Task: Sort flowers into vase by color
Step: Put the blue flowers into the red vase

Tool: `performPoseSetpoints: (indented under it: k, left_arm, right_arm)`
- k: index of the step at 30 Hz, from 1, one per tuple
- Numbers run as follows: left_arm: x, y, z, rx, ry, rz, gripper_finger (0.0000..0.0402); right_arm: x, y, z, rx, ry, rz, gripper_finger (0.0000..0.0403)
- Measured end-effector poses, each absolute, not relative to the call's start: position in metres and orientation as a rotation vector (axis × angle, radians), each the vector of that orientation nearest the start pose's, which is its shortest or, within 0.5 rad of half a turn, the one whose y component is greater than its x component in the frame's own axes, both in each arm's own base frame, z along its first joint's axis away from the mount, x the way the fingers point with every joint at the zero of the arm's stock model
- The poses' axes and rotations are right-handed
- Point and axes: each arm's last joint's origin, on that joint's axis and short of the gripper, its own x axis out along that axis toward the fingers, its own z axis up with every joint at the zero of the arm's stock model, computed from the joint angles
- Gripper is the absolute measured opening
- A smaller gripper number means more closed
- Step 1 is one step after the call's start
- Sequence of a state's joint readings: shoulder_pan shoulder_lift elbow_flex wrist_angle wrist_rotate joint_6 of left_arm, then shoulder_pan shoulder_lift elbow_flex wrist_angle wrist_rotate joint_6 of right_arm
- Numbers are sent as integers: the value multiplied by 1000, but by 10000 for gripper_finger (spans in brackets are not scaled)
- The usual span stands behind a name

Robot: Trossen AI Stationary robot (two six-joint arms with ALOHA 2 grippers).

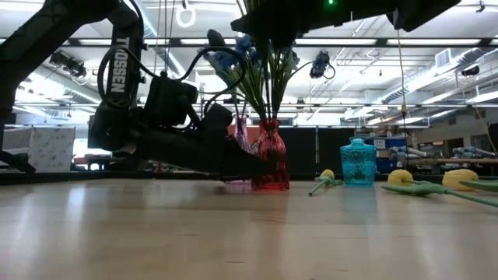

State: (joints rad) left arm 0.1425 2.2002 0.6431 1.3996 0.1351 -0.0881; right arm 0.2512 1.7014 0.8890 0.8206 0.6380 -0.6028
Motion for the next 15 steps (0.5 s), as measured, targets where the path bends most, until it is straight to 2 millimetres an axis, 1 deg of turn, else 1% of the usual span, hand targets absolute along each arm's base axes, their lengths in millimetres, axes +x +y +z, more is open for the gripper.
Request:
performPoseSetpoints:
  k: [4,8,15]
  left_arm:
    - [330,43,57,-108,159,13,260]
    - [330,43,57,-103,161,9,260]
    - [330,43,57,-103,157,1,260]
  right_arm:
    - [350,69,230,-490,106,-441,102]
    - [350,65,225,-405,135,-469,102]
    - [352,51,214,-250,195,-506,102]
